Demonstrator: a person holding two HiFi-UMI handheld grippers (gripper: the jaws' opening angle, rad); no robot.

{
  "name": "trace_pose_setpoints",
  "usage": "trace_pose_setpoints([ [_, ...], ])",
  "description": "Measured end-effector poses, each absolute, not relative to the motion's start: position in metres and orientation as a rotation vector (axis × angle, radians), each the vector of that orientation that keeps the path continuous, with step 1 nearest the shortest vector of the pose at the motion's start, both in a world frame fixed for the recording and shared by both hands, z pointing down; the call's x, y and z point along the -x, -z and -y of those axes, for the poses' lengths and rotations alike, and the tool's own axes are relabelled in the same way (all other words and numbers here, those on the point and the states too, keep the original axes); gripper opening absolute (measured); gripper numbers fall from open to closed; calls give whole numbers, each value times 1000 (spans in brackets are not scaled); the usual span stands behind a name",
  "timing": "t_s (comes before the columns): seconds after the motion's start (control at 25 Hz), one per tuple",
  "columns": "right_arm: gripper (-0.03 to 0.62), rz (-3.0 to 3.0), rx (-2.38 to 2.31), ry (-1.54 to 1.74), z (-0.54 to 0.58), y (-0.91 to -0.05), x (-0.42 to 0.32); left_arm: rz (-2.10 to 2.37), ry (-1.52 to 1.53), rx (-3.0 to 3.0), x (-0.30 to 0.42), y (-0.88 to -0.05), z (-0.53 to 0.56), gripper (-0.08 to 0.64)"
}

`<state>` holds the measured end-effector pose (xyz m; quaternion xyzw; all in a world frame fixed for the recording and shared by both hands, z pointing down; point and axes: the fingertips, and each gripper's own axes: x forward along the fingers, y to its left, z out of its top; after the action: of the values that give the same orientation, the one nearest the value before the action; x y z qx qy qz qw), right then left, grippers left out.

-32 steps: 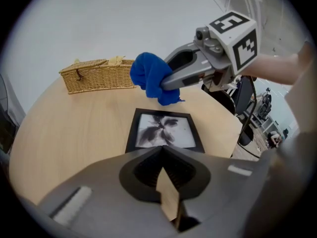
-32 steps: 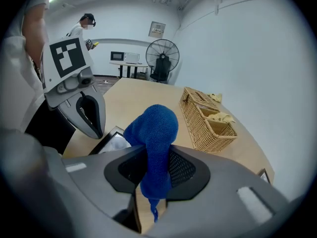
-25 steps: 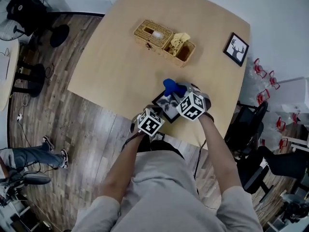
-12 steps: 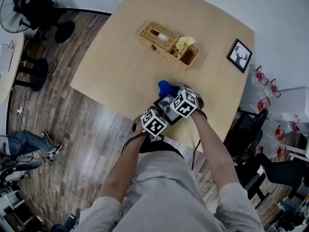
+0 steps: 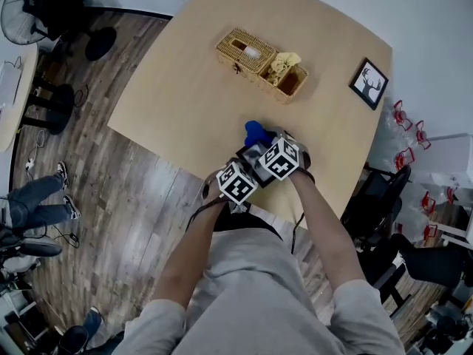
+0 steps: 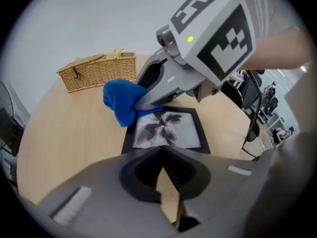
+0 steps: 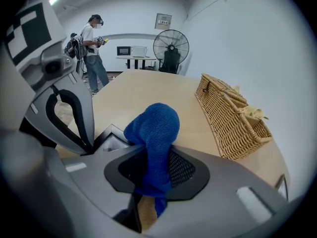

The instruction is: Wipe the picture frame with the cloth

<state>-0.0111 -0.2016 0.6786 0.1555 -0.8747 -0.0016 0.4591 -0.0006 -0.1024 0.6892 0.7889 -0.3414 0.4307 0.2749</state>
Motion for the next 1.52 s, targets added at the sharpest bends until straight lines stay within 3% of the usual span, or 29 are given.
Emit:
trace_pose_setpoints([
  [1.52, 95, 2148, -424, 11, 154, -681, -58, 906, -1164, -2126, 1, -686, 103, 52],
])
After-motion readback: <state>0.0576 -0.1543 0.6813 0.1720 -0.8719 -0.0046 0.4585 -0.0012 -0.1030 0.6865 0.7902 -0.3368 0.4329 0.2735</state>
